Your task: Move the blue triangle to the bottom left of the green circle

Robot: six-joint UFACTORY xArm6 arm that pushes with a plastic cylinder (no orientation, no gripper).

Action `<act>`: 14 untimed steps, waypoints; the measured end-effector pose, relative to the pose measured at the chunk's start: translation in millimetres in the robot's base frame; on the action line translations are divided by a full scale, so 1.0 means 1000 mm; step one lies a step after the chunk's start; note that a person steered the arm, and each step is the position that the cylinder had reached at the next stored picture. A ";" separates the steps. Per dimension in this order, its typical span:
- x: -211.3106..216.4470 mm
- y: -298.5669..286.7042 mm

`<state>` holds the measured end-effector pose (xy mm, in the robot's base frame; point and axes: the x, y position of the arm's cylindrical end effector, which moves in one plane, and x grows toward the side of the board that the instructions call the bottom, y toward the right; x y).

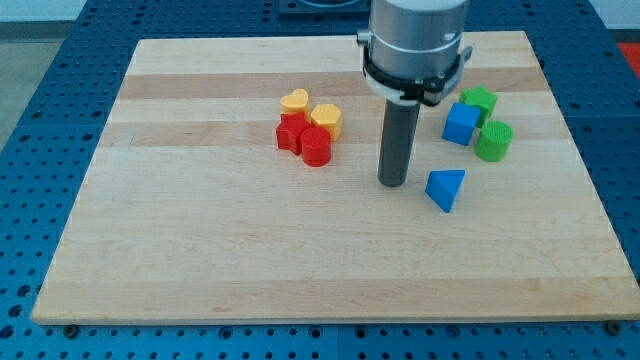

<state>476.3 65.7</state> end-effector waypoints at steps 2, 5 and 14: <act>0.036 0.006; 0.029 0.039; -0.009 0.105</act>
